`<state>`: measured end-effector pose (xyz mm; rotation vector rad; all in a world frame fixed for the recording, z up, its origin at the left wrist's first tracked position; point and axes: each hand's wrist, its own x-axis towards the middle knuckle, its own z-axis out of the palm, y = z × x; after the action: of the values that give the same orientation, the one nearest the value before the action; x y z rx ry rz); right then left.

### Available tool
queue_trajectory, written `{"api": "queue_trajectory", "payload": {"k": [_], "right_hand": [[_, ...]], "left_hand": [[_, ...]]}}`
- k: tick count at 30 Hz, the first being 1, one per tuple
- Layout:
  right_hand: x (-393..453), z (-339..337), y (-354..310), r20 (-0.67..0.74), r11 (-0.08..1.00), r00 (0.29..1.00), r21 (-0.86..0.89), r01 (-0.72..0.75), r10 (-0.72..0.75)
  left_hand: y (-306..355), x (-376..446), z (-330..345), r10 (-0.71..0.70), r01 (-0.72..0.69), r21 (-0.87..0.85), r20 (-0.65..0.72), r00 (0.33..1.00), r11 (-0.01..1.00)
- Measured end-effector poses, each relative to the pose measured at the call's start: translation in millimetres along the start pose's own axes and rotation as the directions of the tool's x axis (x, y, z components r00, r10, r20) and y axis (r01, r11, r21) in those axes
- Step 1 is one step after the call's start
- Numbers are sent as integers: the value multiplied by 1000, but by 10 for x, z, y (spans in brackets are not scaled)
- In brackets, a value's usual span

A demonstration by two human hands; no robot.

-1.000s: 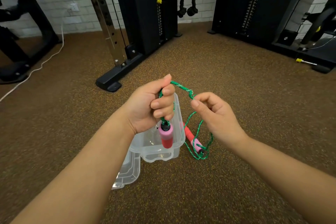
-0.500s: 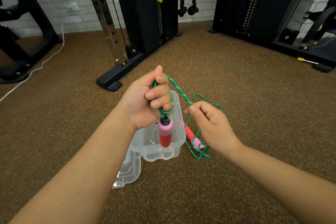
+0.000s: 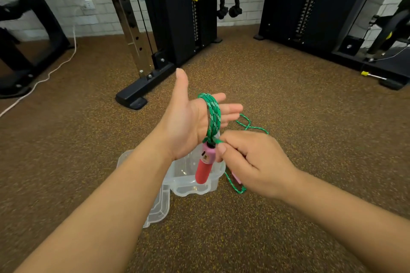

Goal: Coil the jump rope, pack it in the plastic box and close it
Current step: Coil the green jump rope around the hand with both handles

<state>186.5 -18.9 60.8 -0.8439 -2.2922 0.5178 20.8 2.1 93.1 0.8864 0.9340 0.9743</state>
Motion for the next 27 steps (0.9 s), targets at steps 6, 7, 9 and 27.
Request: {"api": "queue_trajectory", "payload": {"k": [6, 7, 9, 27], "right_hand": [[269, -314, 47, -90, 997, 995, -71, 35, -42], [311, -361, 69, -102, 995, 994, -93, 37, -47], [375, -411, 116, -110, 994, 994, -112, 8, -20], [-94, 426, 421, 13, 933, 963, 243, -265, 270]], "left_hand": [[-13, -99, 100, -159, 105, 260, 198, 967, 960], [-20, -102, 103, -185, 114, 275, 248, 951, 955], [-21, -103, 90, -235, 139, 281, 346, 908, 950], [-12, -2, 29, 86, -109, -240, -105, 991, 965]]}}
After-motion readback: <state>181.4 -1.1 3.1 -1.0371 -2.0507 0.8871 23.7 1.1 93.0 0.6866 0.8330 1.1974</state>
